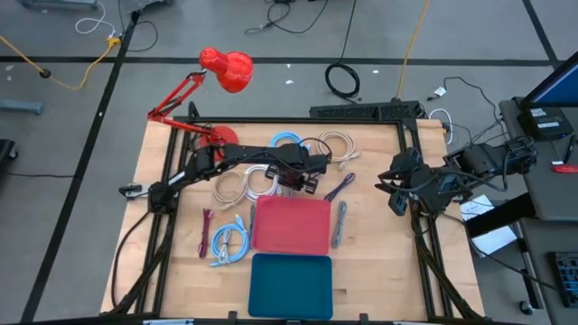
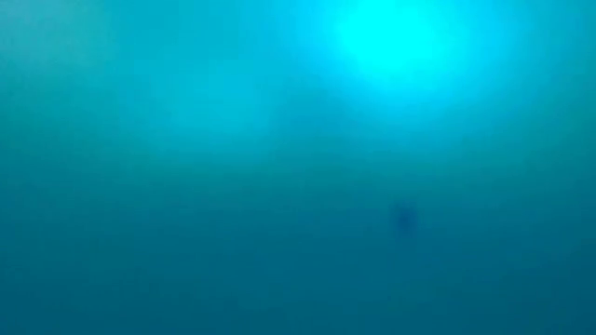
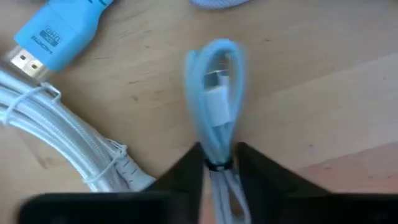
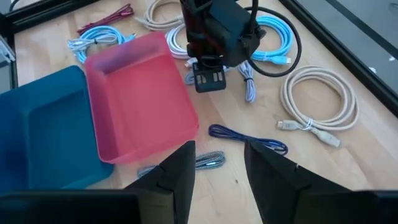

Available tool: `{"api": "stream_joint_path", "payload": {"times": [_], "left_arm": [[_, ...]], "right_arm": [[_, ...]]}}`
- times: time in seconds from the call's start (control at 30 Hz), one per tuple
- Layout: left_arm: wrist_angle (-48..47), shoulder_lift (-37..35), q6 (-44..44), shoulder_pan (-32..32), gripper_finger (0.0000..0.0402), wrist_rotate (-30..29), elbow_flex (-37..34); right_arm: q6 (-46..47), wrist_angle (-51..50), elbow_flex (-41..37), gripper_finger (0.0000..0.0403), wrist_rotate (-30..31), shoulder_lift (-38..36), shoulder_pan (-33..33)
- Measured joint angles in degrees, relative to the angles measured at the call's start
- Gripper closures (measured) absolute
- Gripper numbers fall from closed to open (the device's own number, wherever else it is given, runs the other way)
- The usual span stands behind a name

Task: Pick & Place USB Port
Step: Put the light blue charger cable into the blue bin

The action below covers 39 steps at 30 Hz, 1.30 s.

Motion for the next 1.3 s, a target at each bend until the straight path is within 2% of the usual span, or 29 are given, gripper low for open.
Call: {"api": "stream_joint_path", "payload": {"times": [0.03, 0.07, 0.23, 0.37, 0.47, 0.57, 0.7, 1.0, 1.17, 1.3], "left_arm": [[0.0, -0.2, 0.7, 0.0, 0.0363, -0.2, 0.0], [-0.3, -0.6, 1.0, 0.0, 0.0369, -0.6, -0.1], [-1.6, -4.6, 1.4, 0.1, 0.0369, -3.2, -0.1], [-1.4, -10.0, 1.2, -0.4, 0.0369, -7.4, -0.1], [-0.4, -14.8, 1.6, -1.6, 0.0369, -8.0, -0.1], [2.8, -19.1, 4.5, -5.5, 0.0369, -7.8, -0.1], [7.2, -22.7, 5.8, -14.5, 0.0369, -6.9, 0.0], [8.5, -19.1, 2.7, -36.2, 0.0369, -5.6, 0.0], [7.6, -14.6, 1.7, -40.2, 0.0369, -3.1, 0.0], [8.6, -10.5, 4.9, -41.1, 0.0369, 0.4, -0.1]], "right_arm": [[0.1, 0.0, 0.0, 0.0273, 0.1, 0.0, 0.1], [0.1, 0.1, 0.0, 0.0273, 0.1, 0.0, 0.1], [-0.5, 1.5, 0.0, 0.0273, 0.3, 0.0, 0.1], [-0.9, 2.5, 0.0, 0.0273, 0.3, 0.0, 0.1], [-1.2, 2.4, 0.0, 0.0273, 0.5, 0.0, 0.1], [-1.2, 2.4, 0.0, 0.0273, 1.8, 0.0, 0.1], [-2.4, 2.4, 0.0, 0.0273, 2.0, 0.0, 0.1], [-4.5, 2.3, 0.0, 0.0273, 8.5, 0.1, 0.0], [-6.0, 4.0, 0.0, 0.0273, 14.2, 0.0, 0.0], [-8.6, 7.3, 0.0, 0.0273, 16.6, 0.1, -0.1]]}}
